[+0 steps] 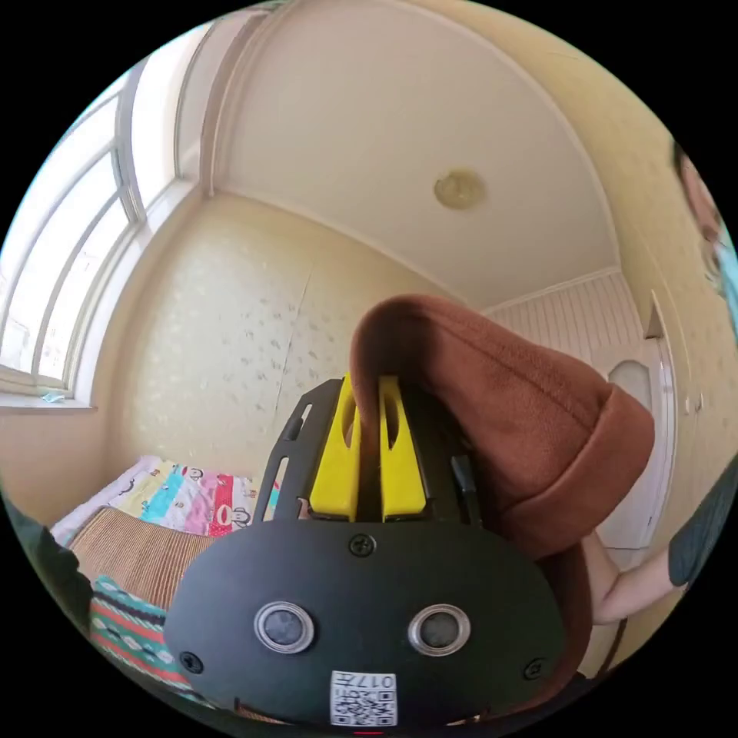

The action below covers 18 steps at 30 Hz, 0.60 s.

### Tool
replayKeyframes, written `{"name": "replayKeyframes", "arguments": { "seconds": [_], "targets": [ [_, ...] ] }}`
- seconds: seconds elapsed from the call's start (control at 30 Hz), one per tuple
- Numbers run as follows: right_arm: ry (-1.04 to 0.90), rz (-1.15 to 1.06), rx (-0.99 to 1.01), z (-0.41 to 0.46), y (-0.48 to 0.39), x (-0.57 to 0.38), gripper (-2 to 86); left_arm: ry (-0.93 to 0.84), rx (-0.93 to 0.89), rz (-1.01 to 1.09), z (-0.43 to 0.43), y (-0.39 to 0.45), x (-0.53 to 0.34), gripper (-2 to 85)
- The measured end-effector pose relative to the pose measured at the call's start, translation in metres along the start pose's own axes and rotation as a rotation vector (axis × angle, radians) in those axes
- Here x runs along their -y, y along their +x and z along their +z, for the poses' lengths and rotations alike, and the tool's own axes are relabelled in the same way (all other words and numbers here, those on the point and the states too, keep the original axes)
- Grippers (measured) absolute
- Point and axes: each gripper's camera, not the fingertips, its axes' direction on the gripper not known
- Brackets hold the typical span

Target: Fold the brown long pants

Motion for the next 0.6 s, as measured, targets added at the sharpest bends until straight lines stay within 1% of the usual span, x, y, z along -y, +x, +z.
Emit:
{"name": "replayKeyframes", "arguments": {
  "seconds": [0.03,0.07,0.1,0.13,0.17,0.23,0.3,0.33,0.4,0.43,0.5,0.53,0.6],
  "targets": [
    [-0.020,0.018,-0.006,0.020,0.010,0.019,2.0,-0.056,0.047,-0.016,0.024,-0.013,0.016,5.6],
    [-0.058,0.002,-0.043,0.047,0.022,0.044,2.3,-0.134,0.124,-0.053,0.057,-0.036,0.034,7.2],
    [-0.109,0.020,-0.086,0.068,0.031,0.055,2.6,-0.176,0.166,-0.073,0.073,-0.053,0.039,7.0],
    [-0.140,0.018,-0.085,0.077,0.034,0.057,3.1,-0.176,0.167,-0.078,0.076,-0.060,0.037,6.9],
    [-0.195,-0.026,-0.043,0.093,0.037,0.052,4.1,-0.157,0.136,-0.077,0.077,-0.072,0.026,6.6],
    [-0.258,-0.098,0.015,0.113,0.044,0.024,6.6,-0.152,0.081,-0.073,0.078,-0.084,-0.009,7.8],
    [-0.371,-0.174,0.033,0.142,0.064,-0.044,6.1,-0.244,0.056,-0.084,0.090,-0.093,-0.075,9.1],
    [-0.401,-0.172,0.027,0.150,0.072,-0.064,5.6,-0.286,0.047,-0.094,0.096,-0.094,-0.094,9.1],
    [-0.547,-0.125,0.028,0.181,0.109,-0.149,5.2,-0.498,-0.057,-0.172,0.124,-0.097,-0.175,9.5],
    [-0.590,-0.106,0.025,0.189,0.119,-0.171,5.4,-0.551,-0.084,-0.202,0.132,-0.097,-0.196,9.6],
    [-0.730,0.021,-0.015,0.212,0.162,-0.256,5.9,-0.711,-0.110,-0.330,0.157,-0.088,-0.277,10.2],
    [-0.752,0.064,-0.015,0.215,0.172,-0.275,6.0,-0.740,-0.106,-0.368,0.161,-0.085,-0.295,10.3],
    [-0.830,0.206,0.065,0.219,0.202,-0.336,6.3,-0.807,-0.185,-0.453,0.178,-0.061,-0.343,12.0]
  ]
}}
